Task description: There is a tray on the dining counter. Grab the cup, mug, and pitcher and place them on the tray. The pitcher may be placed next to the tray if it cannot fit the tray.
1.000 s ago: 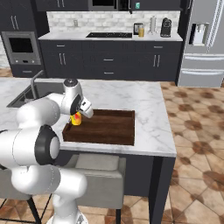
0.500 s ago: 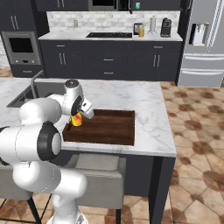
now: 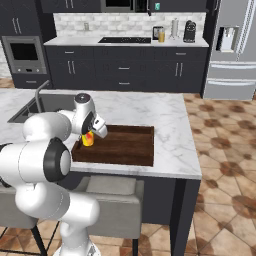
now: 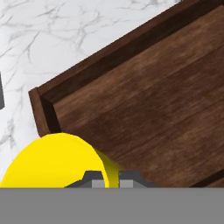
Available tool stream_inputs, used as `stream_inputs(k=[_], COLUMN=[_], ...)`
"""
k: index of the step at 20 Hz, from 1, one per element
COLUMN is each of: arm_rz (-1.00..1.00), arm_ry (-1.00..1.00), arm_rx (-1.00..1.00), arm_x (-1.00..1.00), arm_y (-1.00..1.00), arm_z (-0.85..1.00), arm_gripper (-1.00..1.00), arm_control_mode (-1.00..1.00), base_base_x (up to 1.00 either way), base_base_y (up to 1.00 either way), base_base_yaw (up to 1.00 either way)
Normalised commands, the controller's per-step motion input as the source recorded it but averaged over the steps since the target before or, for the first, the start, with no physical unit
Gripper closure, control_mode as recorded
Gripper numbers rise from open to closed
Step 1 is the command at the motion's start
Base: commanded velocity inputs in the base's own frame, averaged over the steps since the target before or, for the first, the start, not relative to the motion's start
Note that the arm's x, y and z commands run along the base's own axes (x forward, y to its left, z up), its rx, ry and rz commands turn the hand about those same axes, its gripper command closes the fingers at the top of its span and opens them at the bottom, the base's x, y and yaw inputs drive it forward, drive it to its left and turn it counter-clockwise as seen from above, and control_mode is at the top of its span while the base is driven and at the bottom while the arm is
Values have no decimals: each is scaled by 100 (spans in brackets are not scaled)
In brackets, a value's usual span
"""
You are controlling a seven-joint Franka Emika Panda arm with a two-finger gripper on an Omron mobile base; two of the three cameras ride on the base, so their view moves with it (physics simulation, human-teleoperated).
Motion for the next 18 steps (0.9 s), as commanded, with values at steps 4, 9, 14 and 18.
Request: stream_inputs(k=[4,9,14,18], arm_rz=[0,0,0,0], arm_ry=[0,0,0,0], arm_rx=[0,0,0,0], arm_x=[0,0,0,0], arm_y=[0,0,0,0], arm_z=[-5,-1,0,0], arm_gripper=[100,100,-100,-100], arm_control_mode=[-100,-100,-100,-100], base_base_x=[0,0,0,0], base_base_y=[0,0,0,0], base_base_yaw=[0,0,0,0])
